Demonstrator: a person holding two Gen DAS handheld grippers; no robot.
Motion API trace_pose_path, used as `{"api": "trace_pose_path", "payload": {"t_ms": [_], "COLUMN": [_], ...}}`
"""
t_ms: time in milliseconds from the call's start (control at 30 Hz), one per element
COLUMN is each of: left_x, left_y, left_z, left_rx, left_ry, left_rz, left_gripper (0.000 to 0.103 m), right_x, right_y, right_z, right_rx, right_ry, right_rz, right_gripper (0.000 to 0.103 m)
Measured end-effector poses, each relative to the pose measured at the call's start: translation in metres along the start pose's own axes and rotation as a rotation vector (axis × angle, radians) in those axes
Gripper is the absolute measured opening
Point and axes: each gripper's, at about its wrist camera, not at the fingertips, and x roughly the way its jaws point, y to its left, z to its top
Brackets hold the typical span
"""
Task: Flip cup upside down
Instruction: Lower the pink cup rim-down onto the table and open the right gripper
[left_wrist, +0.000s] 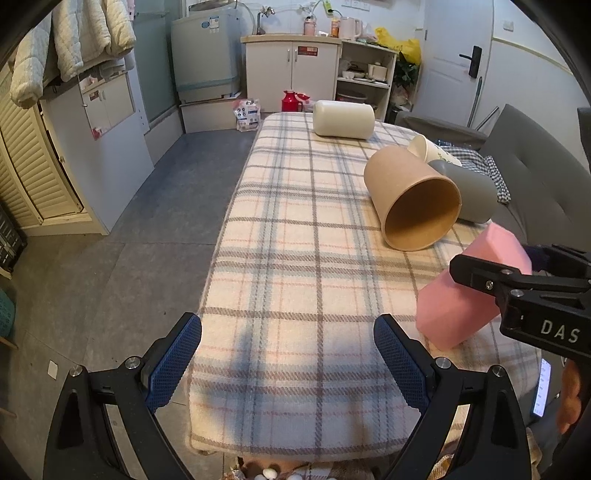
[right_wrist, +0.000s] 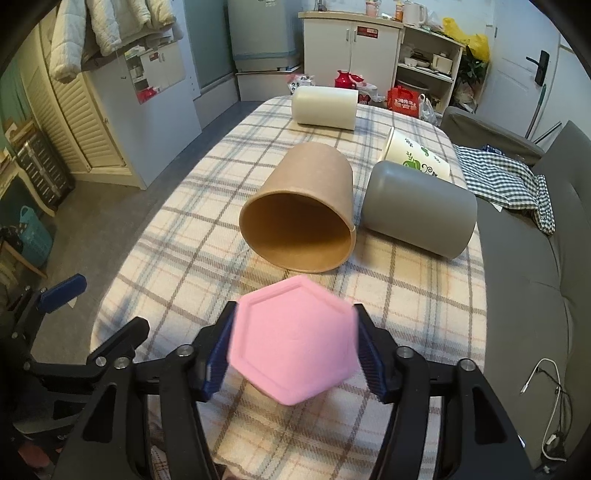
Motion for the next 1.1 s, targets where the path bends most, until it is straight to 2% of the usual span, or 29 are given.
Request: {"api": "trace_pose_path", "payload": {"t_ms": [400, 500, 700, 800, 900, 967, 1000, 1033, 1100], "left_x": [-0.035, -0.051, -0.081, -0.091, -0.097, -0.099, -0.099, -0.1, -0.103], "left_y": [-0.012, -0.018, -0.027, -0.032, -0.037, -0.041, -0.043, -0.044, -0.047], "left_z": [0.007, 0.009, 0.01, 0.003, -0.008, -0.015, -0.018, -0.019, -0.024], "left_rx": [0.018, 0.024, 0.029, 0.031, 0.039, 0.052, 0.058, 0.061, 0.067], "left_ry": [-0.067, -0.127, -0.236, -0.293, -0.334, -0.354, -0.358, -0.361, -0.383], "left_rz": [0.015, 0.046, 0.04, 0.018, -0.021, -0.024, -0.019, -0.015, -0.018], "left_gripper": [0.097, 0.097, 0.097, 0.097, 0.097, 0.097, 0.102, 0.103, 0.103], "right_x": [-0.052, -0.071, -0.106, -0.116, -0.119, -0.118, -0.116, -0.113, -0.108], "right_y": [-0.01, -0.017, -0.032, -0.036, -0.038, -0.039, -0.038, -0.036, -0.035], "right_z": [0.005, 0.002, -0.022, -0.044, -0.064, -0.075, -0.079, -0.082, -0.088], "right_rx": [0.039, 0.059, 0.109, 0.15, 0.183, 0.187, 0.183, 0.177, 0.173], "right_ry": [-0.137, -0.186, -0.303, -0.37, -0.406, -0.404, -0.397, -0.382, -0.357], "right_rz": [-0.003, -0.005, -0.031, -0.056, -0.085, -0.101, -0.11, -0.119, -0.121], "right_gripper": [0.067, 0.067, 0.067, 0.077, 0.091, 0.096, 0.098, 0.103, 0.103]}}
